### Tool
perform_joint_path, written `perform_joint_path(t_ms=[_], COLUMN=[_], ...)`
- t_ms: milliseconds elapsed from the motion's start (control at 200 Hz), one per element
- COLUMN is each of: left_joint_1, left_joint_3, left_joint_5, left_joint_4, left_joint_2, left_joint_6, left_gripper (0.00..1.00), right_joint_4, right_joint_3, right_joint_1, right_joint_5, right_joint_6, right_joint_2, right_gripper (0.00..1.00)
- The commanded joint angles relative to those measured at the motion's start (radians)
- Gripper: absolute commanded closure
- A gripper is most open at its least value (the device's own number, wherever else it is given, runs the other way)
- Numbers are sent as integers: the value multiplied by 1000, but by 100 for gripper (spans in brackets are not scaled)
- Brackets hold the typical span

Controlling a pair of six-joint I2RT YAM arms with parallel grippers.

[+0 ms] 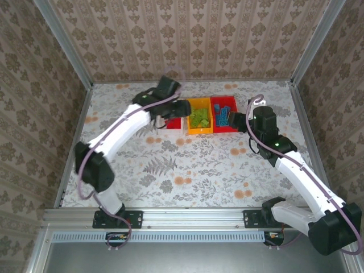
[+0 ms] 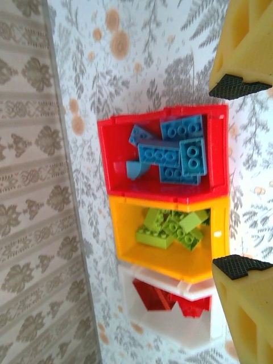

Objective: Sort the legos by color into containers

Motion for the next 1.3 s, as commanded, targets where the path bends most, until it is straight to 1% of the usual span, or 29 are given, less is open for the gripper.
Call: perform_joint_path(t_ms=[0,25,40,55,105,120,130,145,220,295,355,380,400,440,490,530,555,580,665,735,775,825,905,945,1025,1070,1110,1230,1290], left_joint_1=[71,93,101,115,156,172,177,200,278,339,371,382,392,407,410,410,415,422,455,482,511,543,559,561,584,598,606,617,623], left_joint_3=[-173,-213,-236,-258,-323,-339,-345,-365,-435,-502,-541,-552,-562,-576,-586,-606,-627,-652,-784,-873,-912,-953,-1003,-1025,-1055,-1068,-1080,-1087,-1077], left_joint_5=[-30,-29,-26,-23,-15,-9,-5,1,47,87,75,61,46,0,-149,-286,-342,-380,-445,-529,-514,-464,-410,-393,-366,-336,-314,-252,-222], left_joint_4=[39,39,40,39,24,16,11,4,-14,-3,1,-3,-7,-17,-41,-53,-41,-13,163,275,330,403,542,618,748,830,911,1129,1197], left_joint_2=[-188,-236,-263,-290,-364,-383,-395,-412,-493,-568,-616,-631,-640,-650,-652,-651,-651,-653,-668,-659,-643,-619,-571,-550,-489,-444,-407,-286,-242], left_joint_6=[-33,-33,-31,-30,-27,-28,-27,-25,-14,-6,12,21,25,35,29,13,20,60,242,322,368,435,522,555,571,576,576,604,620], left_gripper=[27,17,5,1,0,0,0,0,0,0,0,0,0,0,0,0,0,0,0,0,0,0,0,0,0,0,0,0,0], right_joint_4=[-92,-103,-110,-115,-135,-142,-147,-156,-186,-168,-132,-123,-110,-93,-103,-109,-88,-50,43,105,143,212,314,374,507,603,617,897,915], right_joint_3=[26,26,25,25,20,18,17,17,19,-1,-33,-42,-52,-72,-86,-90,-100,-115,-169,-228,-270,-328,-406,-437,-481,-498,-473,-469,-441], right_joint_1=[-10,-10,-10,-10,-9,-9,-10,-9,-9,-9,-8,-7,-5,2,9,2,-6,-17,-50,-78,-94,-115,-143,-169,-207,-241,-260,-295,-327], right_joint_5=[101,108,110,113,116,118,119,119,98,24,-16,-9,12,114,313,410,434,433,437,415,410,399,385,340,275,204,159,72,40], right_joint_6=[-67,-72,-74,-75,-67,-62,-58,-54,-41,-62,-73,-71,-65,-33,39,40,9,-43,-136,-174,-179,-186,-194,-199,-223,-222,-224,-243,-190], right_joint_2=[-48,-54,-57,-59,-66,-67,-68,-68,-71,-99,-137,-154,-165,-178,-160,-125,-100,-81,-41,-17,-13,-9,5,23,82,132,172,312,390], right_gripper=[21,19,18,17,13,8,3,1,0,0,0,0,0,0,0,0,0,0,0,0,0,0,0,0,0,0,0,0,0])
